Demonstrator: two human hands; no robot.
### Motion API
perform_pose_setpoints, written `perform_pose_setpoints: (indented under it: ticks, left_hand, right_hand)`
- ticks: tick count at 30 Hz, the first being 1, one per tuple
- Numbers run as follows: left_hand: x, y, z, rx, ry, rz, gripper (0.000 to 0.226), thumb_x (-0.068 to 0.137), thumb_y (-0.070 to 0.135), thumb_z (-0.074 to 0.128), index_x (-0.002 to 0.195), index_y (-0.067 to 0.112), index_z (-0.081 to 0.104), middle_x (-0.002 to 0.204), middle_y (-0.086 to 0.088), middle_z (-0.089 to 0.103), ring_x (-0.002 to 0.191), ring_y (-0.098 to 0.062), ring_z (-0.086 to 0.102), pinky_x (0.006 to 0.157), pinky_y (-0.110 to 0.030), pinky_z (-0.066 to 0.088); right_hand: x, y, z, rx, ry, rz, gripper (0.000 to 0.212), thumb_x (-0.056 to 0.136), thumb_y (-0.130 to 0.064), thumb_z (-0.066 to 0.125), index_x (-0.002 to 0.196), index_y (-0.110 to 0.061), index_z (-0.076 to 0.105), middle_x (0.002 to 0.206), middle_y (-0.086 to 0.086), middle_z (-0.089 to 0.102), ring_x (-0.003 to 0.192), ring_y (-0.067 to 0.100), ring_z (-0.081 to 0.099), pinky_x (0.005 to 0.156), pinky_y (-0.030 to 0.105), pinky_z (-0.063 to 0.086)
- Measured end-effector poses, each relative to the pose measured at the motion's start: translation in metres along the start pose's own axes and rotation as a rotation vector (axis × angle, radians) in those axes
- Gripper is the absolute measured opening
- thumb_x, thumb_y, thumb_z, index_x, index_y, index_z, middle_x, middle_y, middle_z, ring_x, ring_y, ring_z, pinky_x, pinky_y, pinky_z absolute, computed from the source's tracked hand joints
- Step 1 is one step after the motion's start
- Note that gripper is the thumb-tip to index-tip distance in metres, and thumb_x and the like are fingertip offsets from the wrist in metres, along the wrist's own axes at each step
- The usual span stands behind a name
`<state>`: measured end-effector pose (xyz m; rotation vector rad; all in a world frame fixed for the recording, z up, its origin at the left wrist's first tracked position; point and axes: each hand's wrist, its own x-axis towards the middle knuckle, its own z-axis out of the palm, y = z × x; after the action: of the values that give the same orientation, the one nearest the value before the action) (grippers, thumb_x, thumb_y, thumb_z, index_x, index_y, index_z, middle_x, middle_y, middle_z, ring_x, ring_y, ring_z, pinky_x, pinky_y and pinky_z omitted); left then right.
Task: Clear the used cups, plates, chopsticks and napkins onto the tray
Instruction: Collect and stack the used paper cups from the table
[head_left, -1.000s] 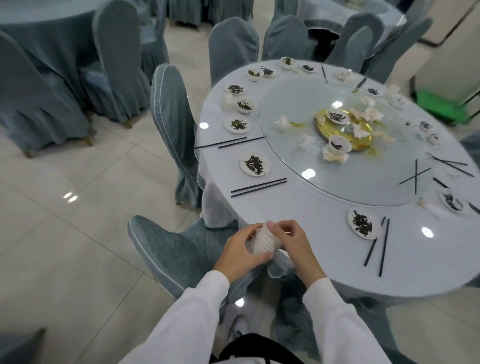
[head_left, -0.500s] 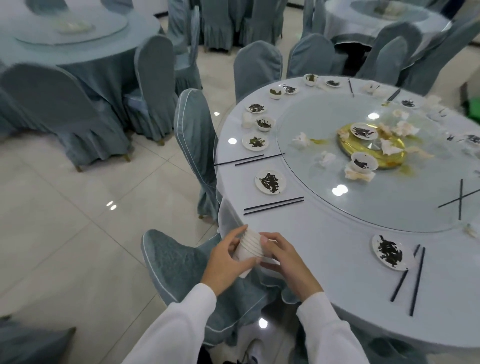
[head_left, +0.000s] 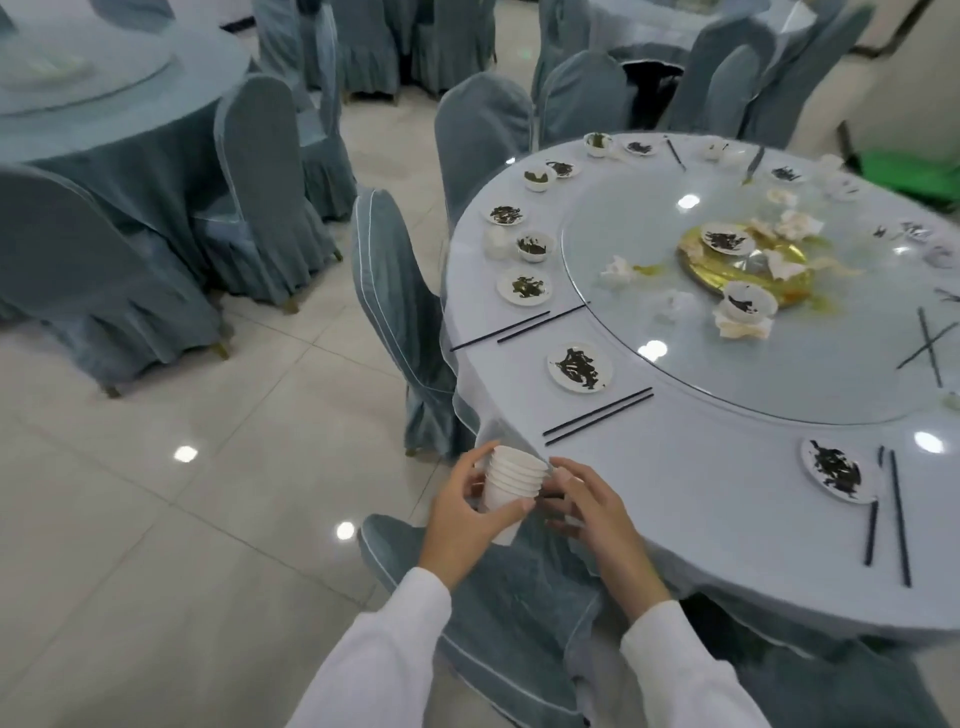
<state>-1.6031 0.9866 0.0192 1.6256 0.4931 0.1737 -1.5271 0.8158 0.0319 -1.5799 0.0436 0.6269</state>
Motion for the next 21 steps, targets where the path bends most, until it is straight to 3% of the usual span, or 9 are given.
perform_pose_setpoints:
  ticks: [3,9,15,21]
  left_hand:
    - [0.014,-0.005,-0.041,-0.013,0.0,-0.004,0.076,0.07,0.025,0.097,0.133,0.048,0.062,0.118,0.03,0.069,0.108,0.005,0.065,0.081,-0.012,0.054]
    - [0.032,-0.016,-0.101,-0.094,-0.041,-0.032,0.074,0.069,0.028,0.097,0.131,0.048,0.062,0.12,0.022,0.072,0.109,-0.001,0.068,0.083,-0.018,0.057]
    - [0.059,-0.018,-0.126,-0.136,-0.046,-0.104,0.076,0.068,0.043,0.094,0.134,0.054,0.056,0.129,0.019,0.069,0.116,-0.008,0.066,0.091,-0.031,0.061]
    - [0.102,-0.004,-0.136,-0.076,-0.063,-0.111,0.071,0.077,0.03,0.094,0.131,0.056,0.057,0.125,0.024,0.069,0.107,0.003,0.066,0.08,-0.02,0.059]
  right_hand:
    - [-0.002,0.01,0.034,0.03,0.075,0.001,0.044,0.09,-0.053,0.067,0.126,-0.027,0.07,0.115,0.003,0.079,0.105,0.024,0.076,0.091,0.042,0.059]
    - [0.001,0.012,0.089,-0.048,0.103,0.02,0.025,0.103,-0.037,0.064,0.125,-0.028,0.071,0.114,-0.002,0.079,0.103,0.022,0.077,0.089,0.038,0.06]
    - [0.025,-0.003,0.112,-0.031,0.151,0.032,0.019,0.104,-0.028,0.064,0.12,-0.024,0.074,0.111,0.0,0.08,0.1,0.02,0.078,0.088,0.037,0.063]
    - [0.067,-0.008,0.119,0.017,0.173,0.026,0.017,0.103,-0.026,0.065,0.118,-0.024,0.074,0.108,-0.004,0.081,0.1,0.021,0.077,0.087,0.035,0.061]
